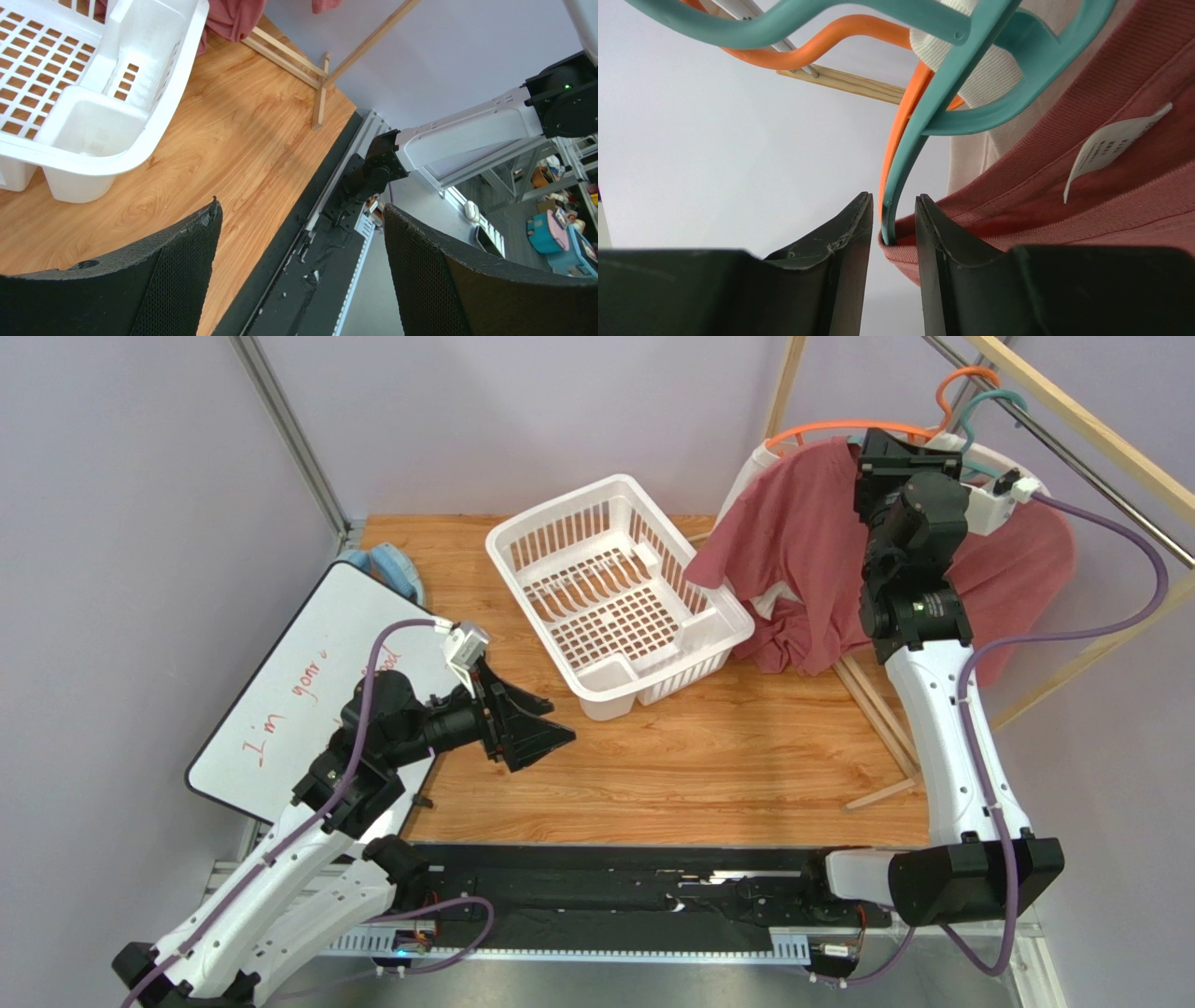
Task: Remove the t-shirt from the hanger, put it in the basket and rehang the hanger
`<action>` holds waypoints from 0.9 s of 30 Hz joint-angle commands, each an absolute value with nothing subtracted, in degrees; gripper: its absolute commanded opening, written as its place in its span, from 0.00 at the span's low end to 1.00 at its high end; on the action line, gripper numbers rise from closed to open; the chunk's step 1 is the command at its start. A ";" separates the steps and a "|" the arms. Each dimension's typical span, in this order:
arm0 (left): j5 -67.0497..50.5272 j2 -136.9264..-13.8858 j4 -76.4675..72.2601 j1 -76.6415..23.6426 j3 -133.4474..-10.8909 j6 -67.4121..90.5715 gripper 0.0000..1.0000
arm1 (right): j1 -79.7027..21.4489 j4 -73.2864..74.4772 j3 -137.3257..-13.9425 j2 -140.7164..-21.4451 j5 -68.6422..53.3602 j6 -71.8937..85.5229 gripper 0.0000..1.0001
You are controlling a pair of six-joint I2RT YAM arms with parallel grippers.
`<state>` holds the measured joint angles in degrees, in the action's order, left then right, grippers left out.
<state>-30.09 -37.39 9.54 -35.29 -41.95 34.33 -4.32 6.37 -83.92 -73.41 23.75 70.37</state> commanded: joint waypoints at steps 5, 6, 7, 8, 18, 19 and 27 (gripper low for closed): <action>-30.32 -37.79 7.21 -35.60 -43.15 33.40 0.88 | -4.04 2.73 -84.90 -72.51 26.99 69.52 0.21; -30.32 -37.79 7.21 -35.51 -43.15 33.40 0.88 | -4.04 2.64 -84.90 -72.51 26.63 69.61 0.19; -30.32 -37.79 7.21 -35.59 -43.24 33.49 0.88 | -4.04 2.46 -84.90 -72.51 26.37 69.70 0.17; -30.32 -37.88 7.21 -35.51 -43.16 33.49 0.88 | -4.13 2.37 -84.73 -72.34 26.19 69.78 0.13; -30.50 -38.93 8.08 -35.59 -43.59 33.66 0.88 | -4.13 2.81 -82.36 -69.18 24.88 68.47 0.00; -30.59 -38.94 8.09 -35.60 -43.59 33.92 0.88 | -4.30 2.29 -82.09 -68.82 24.79 66.73 0.00; -30.85 -40.07 8.61 -35.60 -43.94 34.98 0.88 | -5.45 -2.36 -81.04 -65.83 25.49 53.89 0.00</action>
